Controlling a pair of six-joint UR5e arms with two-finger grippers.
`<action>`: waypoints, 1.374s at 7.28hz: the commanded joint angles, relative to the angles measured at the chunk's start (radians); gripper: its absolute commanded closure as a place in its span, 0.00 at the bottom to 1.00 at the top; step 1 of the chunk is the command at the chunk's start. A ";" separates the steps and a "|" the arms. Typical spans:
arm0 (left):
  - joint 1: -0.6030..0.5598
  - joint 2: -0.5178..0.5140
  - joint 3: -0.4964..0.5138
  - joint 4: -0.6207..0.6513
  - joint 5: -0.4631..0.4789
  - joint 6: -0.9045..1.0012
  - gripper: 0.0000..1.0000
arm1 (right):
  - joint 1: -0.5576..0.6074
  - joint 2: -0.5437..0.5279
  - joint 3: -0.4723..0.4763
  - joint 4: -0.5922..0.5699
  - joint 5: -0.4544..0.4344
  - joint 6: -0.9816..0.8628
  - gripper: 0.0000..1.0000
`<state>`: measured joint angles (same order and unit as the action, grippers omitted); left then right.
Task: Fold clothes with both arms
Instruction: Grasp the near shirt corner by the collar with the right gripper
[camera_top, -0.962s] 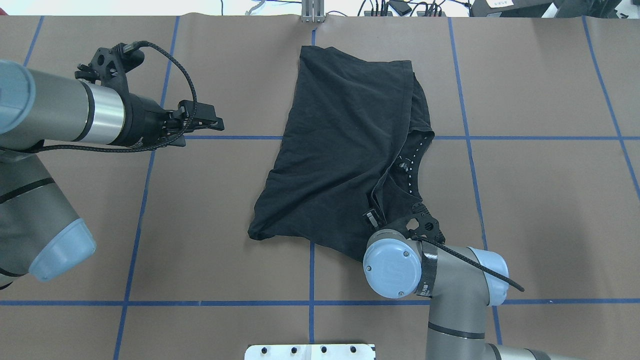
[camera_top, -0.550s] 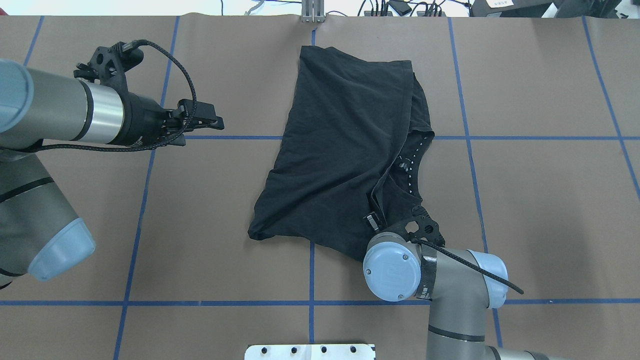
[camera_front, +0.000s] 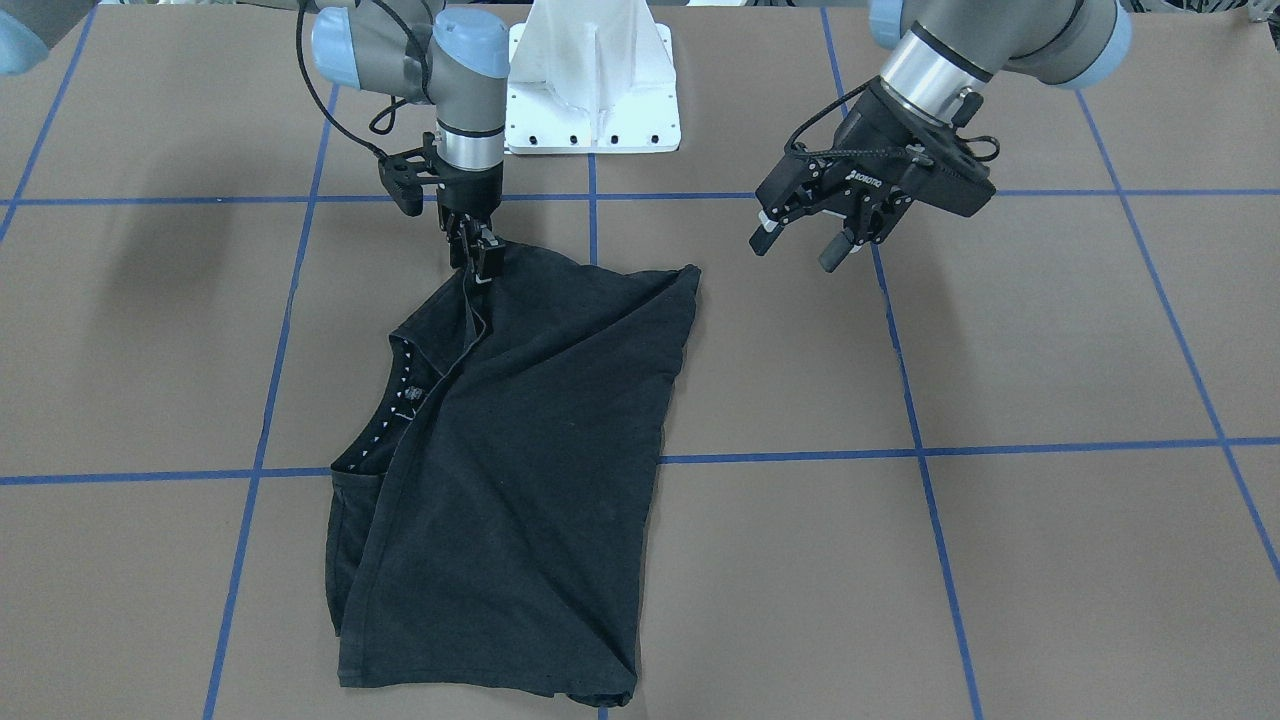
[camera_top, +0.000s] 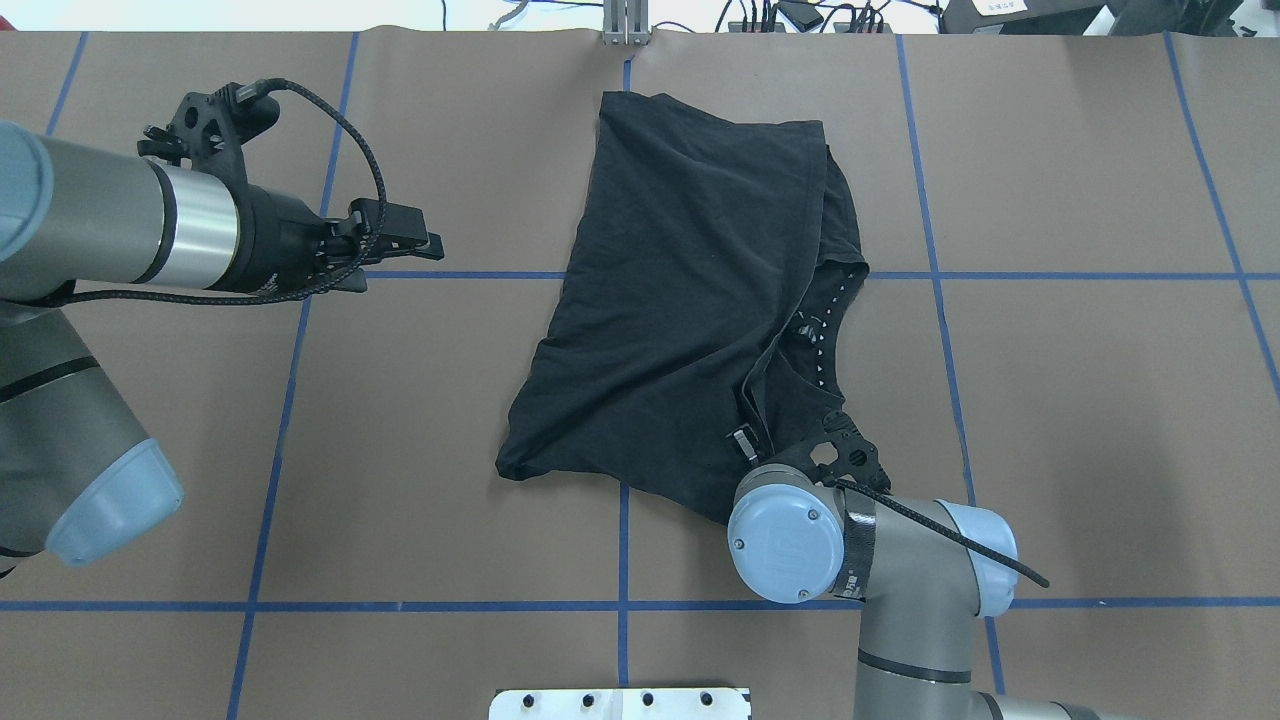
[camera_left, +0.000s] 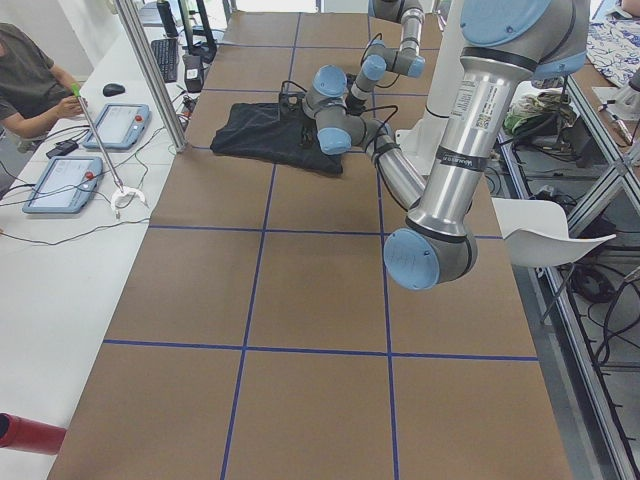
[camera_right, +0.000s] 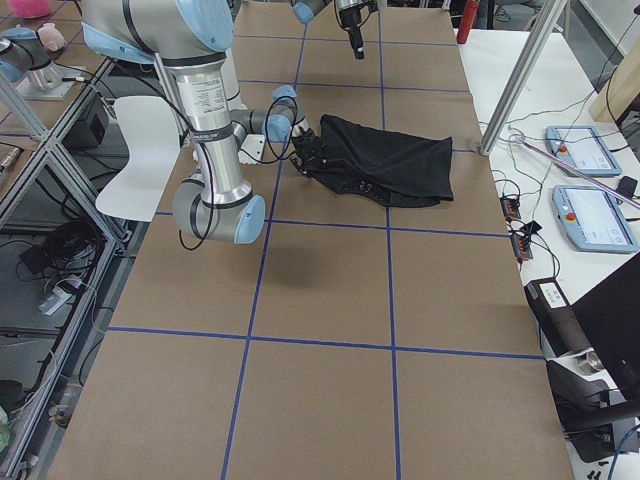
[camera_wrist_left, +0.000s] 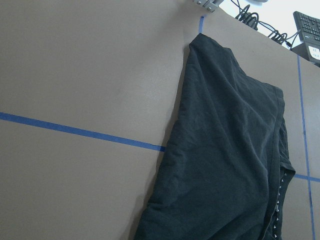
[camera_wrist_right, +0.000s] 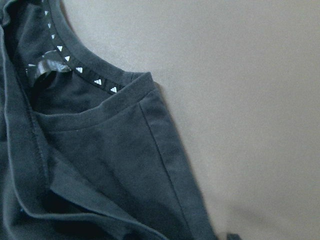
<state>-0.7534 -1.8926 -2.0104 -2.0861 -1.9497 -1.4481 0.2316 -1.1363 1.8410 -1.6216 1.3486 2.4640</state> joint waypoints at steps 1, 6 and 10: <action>-0.001 0.001 -0.004 0.000 0.000 0.000 0.01 | 0.008 0.004 0.004 0.000 0.004 -0.007 1.00; -0.003 0.017 -0.031 0.001 -0.002 0.000 0.01 | 0.014 0.006 0.035 0.000 0.029 -0.022 1.00; 0.005 0.015 -0.002 -0.012 0.020 -0.061 0.01 | 0.020 -0.147 0.209 -0.011 0.049 -0.066 1.00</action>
<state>-0.7514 -1.8763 -2.0240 -2.0930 -1.9401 -1.4885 0.2509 -1.2173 1.9904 -1.6325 1.3953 2.4153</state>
